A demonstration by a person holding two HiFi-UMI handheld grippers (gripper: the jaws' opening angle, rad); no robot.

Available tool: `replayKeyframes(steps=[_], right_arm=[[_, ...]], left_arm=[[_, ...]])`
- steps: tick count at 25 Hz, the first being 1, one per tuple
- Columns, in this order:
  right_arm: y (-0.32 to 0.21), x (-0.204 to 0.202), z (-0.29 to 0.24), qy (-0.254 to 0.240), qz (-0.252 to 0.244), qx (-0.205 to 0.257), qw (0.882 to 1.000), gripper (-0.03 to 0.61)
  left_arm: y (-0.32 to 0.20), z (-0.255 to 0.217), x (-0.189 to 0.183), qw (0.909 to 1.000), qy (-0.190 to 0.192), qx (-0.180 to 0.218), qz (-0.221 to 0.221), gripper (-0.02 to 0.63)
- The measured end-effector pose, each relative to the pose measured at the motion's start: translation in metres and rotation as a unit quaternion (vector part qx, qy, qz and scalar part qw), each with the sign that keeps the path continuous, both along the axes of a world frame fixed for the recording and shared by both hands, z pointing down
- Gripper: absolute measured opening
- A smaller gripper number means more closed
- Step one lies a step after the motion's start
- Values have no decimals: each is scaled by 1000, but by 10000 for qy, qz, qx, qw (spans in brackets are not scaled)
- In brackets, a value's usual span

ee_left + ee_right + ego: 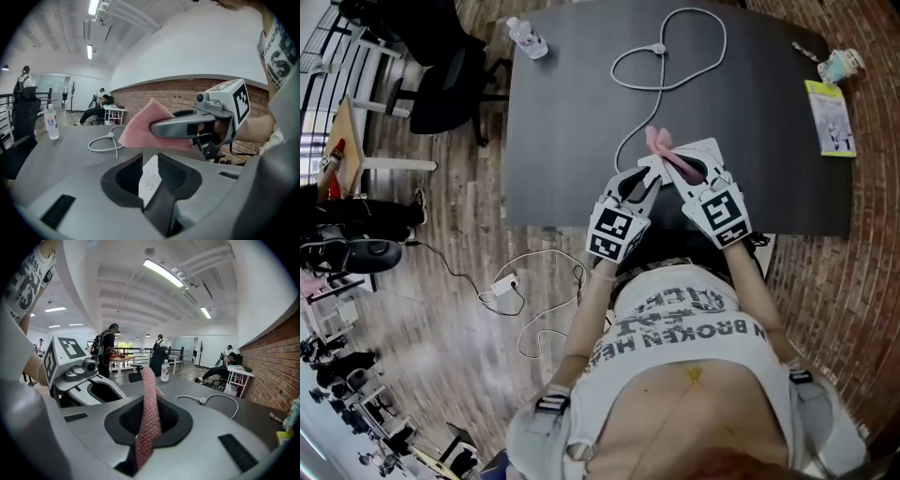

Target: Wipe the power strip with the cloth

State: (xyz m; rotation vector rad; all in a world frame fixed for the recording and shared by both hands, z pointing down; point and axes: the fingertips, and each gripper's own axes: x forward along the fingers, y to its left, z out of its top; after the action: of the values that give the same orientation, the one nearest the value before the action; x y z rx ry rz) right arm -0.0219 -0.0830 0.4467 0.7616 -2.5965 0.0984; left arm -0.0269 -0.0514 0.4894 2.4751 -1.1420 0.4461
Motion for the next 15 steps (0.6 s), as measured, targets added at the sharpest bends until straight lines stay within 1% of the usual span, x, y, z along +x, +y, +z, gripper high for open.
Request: replayKeyframes(steps=[1, 4, 6, 8, 11, 15], right_arm=[[0, -2, 4, 24, 25, 4, 10000, 17], [-2, -5, 20, 59, 126, -14, 9999, 17], [-3, -5, 29, 53, 234, -53, 9997, 17], [-4, -6, 35, 51, 310, -63, 9995, 17], [-4, -7, 45, 159, 257, -68, 9995, 17], [-9, -4, 63, 367, 103, -108, 9992, 17]], left_arm=[[0, 8, -1, 9999, -28, -64, 89, 88], [1, 31, -5, 9991, -168, -210, 328, 100], [2, 44, -7, 9983, -256, -305, 433, 109], [3, 55, -11, 9970, -372, -430, 528, 132], [6, 75, -13, 9937, -656, -606, 671, 167], [13, 110, -5, 9850, -1157, -941, 866, 232]])
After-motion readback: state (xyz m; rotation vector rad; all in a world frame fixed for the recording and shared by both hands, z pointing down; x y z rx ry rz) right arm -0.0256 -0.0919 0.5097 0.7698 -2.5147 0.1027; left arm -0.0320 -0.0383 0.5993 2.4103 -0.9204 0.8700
